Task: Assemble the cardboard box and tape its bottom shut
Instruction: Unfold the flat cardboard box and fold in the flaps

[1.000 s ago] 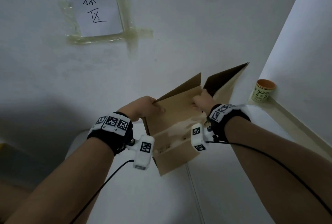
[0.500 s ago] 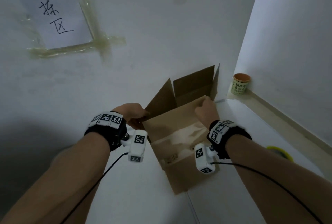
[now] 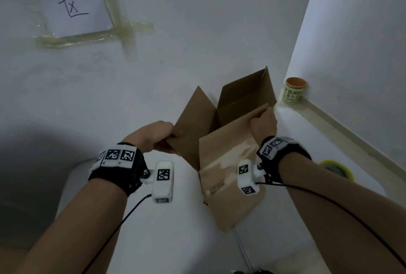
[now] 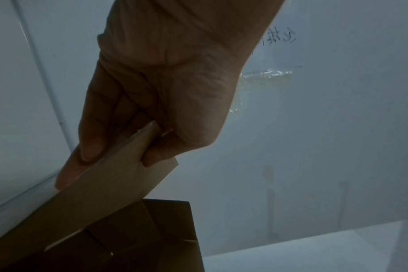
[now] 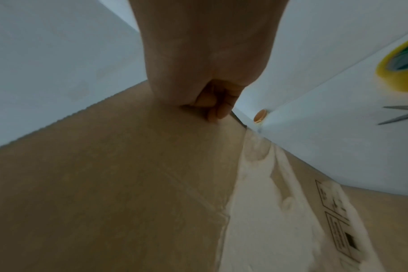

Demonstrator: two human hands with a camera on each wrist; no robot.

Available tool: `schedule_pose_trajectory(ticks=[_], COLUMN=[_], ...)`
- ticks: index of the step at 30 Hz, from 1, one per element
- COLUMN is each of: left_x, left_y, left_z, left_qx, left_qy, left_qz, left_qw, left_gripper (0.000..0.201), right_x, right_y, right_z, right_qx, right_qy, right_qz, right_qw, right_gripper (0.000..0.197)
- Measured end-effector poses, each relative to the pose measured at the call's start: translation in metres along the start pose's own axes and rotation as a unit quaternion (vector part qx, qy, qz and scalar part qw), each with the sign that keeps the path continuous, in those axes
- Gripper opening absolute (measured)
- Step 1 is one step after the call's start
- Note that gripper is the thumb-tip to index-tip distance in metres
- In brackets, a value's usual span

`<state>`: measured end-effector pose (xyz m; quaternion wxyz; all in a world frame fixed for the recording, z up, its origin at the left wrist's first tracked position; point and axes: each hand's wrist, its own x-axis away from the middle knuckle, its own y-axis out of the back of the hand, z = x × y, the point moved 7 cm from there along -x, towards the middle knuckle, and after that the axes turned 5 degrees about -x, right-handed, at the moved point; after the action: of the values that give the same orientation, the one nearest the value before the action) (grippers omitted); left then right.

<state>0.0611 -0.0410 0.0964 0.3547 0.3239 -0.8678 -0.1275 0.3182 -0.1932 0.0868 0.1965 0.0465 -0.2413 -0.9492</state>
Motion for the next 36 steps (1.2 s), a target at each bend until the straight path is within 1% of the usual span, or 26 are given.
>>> schedule_pose_trajectory(ticks=[2,4,6,8,11,13,16,18,20,22,25,28,31,34,36], left_x=[0.007,0.014,0.024,0.032,0.037,0.036,0.023,0.01,-0.003,-0.017,-0.038,-0.052,-0.058,-0.057,-0.055], left_y=[0.009,0.019,0.03,0.04,0.043,0.039,0.036,0.03,0.024,0.015,-0.012,-0.043,-0.072,-0.098,-0.111], left_z=[0.014,0.027,0.039,0.049,0.047,0.036,0.014,-0.006,-0.027,-0.044,-0.062,-0.075,-0.077,-0.069,-0.06], left_qx=[0.0,-0.013,-0.025,-0.039,-0.065,-0.063,-0.04,-0.029,-0.046,-0.059,-0.045,0.01,0.059,0.072,0.062], left_qy=[0.012,0.03,0.053,0.072,0.081,0.078,0.069,0.053,0.037,0.023,0.015,0.01,0.013,0.025,0.036], left_qz=[-0.014,-0.019,-0.013,0.003,0.044,0.063,0.066,0.078,0.068,0.06,0.086,0.112,0.15,0.199,0.229], left_qw=[1.0,0.999,0.998,0.997,0.994,0.993,0.995,0.995,0.996,0.996,0.995,0.994,0.987,0.977,0.971], left_gripper=[0.02,0.02,0.022,0.024,0.025,0.016,0.023,0.021,0.02,0.025,0.037,0.038,0.036,0.035,0.036], right_x=[0.01,0.023,0.037,0.048,0.055,0.052,0.041,0.03,0.016,0.001,-0.015,-0.021,-0.024,-0.024,-0.023], right_y=[-0.016,-0.037,-0.058,-0.074,-0.078,-0.07,-0.046,-0.022,0.005,0.032,0.067,0.09,0.098,0.096,0.089], right_z=[0.015,0.034,0.051,0.065,0.08,0.083,0.08,0.074,0.063,0.049,0.022,-0.01,-0.049,-0.08,-0.092], right_qx=[-0.003,0.008,0.027,0.042,0.065,0.057,0.046,0.028,0.002,-0.023,-0.048,-0.066,-0.087,-0.098,-0.092], right_qy=[0.035,0.078,0.112,0.136,0.161,0.16,0.151,0.127,0.087,0.049,0.0,-0.065,-0.138,-0.184,-0.217], right_qz=[0.028,0.07,0.108,0.127,0.119,0.108,0.077,0.051,0.015,-0.013,-0.047,-0.061,-0.062,-0.084,-0.079], right_qw=[0.999,0.994,0.988,0.982,0.978,0.98,0.984,0.99,0.996,0.998,0.998,0.994,0.985,0.974,0.969], right_gripper=[0.031,0.036,0.044,0.043,0.035,0.037,0.039,0.035,0.032,0.031,0.036,0.049,0.073,0.088,0.098])
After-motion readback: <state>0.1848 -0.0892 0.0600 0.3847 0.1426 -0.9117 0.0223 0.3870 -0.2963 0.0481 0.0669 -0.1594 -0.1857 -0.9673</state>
